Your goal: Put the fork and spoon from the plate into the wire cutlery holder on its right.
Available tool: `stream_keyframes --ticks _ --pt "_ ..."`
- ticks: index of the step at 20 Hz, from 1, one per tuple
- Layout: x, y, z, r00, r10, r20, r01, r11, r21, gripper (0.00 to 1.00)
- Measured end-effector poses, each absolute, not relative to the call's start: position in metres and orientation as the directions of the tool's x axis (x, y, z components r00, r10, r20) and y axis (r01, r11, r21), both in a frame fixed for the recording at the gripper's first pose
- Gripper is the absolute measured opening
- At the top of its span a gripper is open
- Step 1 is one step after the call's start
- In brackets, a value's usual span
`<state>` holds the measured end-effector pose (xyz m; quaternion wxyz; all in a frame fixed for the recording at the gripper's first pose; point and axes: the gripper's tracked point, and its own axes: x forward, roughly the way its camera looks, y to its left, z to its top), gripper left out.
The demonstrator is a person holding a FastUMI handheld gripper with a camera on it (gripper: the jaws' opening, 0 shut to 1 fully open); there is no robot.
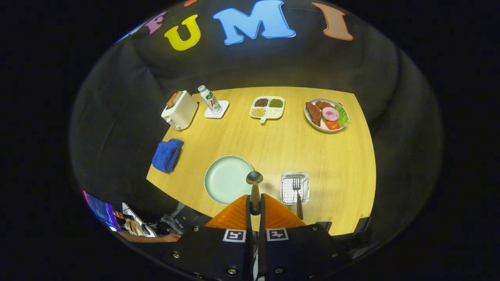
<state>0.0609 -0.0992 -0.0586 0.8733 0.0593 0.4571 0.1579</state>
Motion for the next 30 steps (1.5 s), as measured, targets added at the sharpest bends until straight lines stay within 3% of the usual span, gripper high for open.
stream_keyframes --ticks 17,30 --pt "0.067 -0.165 -0.09 0.507 0.249 -0.825 -0.124 0.968 0.216 0.05" --pt "0.096 -0.147 -0.151 0.468 0.194 -0.862 -0.131 0.98 0.149 0.05"
